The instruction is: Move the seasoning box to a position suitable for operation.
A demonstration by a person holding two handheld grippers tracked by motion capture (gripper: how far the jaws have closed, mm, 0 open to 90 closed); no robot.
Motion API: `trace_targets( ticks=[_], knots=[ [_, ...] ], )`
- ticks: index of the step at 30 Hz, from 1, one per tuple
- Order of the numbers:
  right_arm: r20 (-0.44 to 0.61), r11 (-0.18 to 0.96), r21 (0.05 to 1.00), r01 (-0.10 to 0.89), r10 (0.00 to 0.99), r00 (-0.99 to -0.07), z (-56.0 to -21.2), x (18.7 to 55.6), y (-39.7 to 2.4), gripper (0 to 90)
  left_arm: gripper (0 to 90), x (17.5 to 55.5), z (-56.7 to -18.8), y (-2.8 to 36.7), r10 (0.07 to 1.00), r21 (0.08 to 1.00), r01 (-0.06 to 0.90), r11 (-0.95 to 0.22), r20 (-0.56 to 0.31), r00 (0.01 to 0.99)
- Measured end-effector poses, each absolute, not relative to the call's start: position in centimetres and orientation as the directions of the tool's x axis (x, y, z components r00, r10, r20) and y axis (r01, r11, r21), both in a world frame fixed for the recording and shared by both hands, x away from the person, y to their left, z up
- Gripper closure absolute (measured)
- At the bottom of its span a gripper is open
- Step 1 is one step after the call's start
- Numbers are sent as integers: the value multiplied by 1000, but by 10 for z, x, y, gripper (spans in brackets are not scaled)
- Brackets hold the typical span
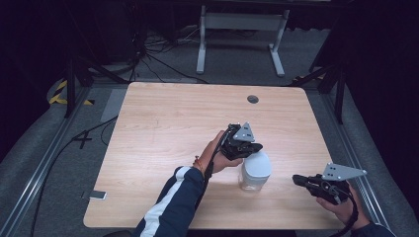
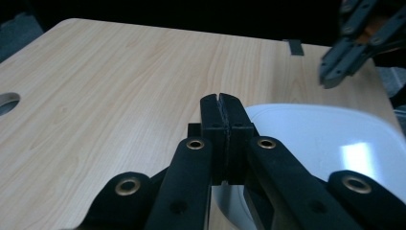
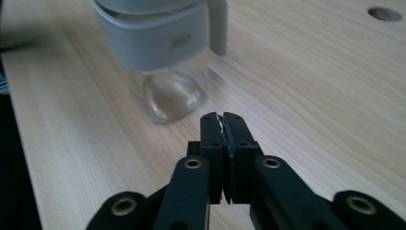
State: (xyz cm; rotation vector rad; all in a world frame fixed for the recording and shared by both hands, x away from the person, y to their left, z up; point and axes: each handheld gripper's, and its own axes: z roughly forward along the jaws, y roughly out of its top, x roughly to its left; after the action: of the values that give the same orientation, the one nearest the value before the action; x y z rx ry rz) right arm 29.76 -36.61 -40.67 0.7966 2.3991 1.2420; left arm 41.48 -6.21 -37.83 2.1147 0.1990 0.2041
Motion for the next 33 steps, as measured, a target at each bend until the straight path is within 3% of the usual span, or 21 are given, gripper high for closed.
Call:
trace_targets(
  ticks=[7,18,29,33],
  knots=[
    [-39,497,824,272,528,-848,-393,303,-326,895,898,420,-385,-60,231,853,86,-515,41,972],
    [-53,508,827,241,498,-866,-382,314,-298,898,895,419,-386,-59,244,851,82,-519,56,968],
    [-58,489,843,224,496,-866,-375,315,-296,898,882,410,-371,-28,270,870,82,-486,61,961],
    [-50,482,846,228,498,-865,-374,318,-295,898,881,399,-375,3,296,859,94,-503,69,953]
  ],
)
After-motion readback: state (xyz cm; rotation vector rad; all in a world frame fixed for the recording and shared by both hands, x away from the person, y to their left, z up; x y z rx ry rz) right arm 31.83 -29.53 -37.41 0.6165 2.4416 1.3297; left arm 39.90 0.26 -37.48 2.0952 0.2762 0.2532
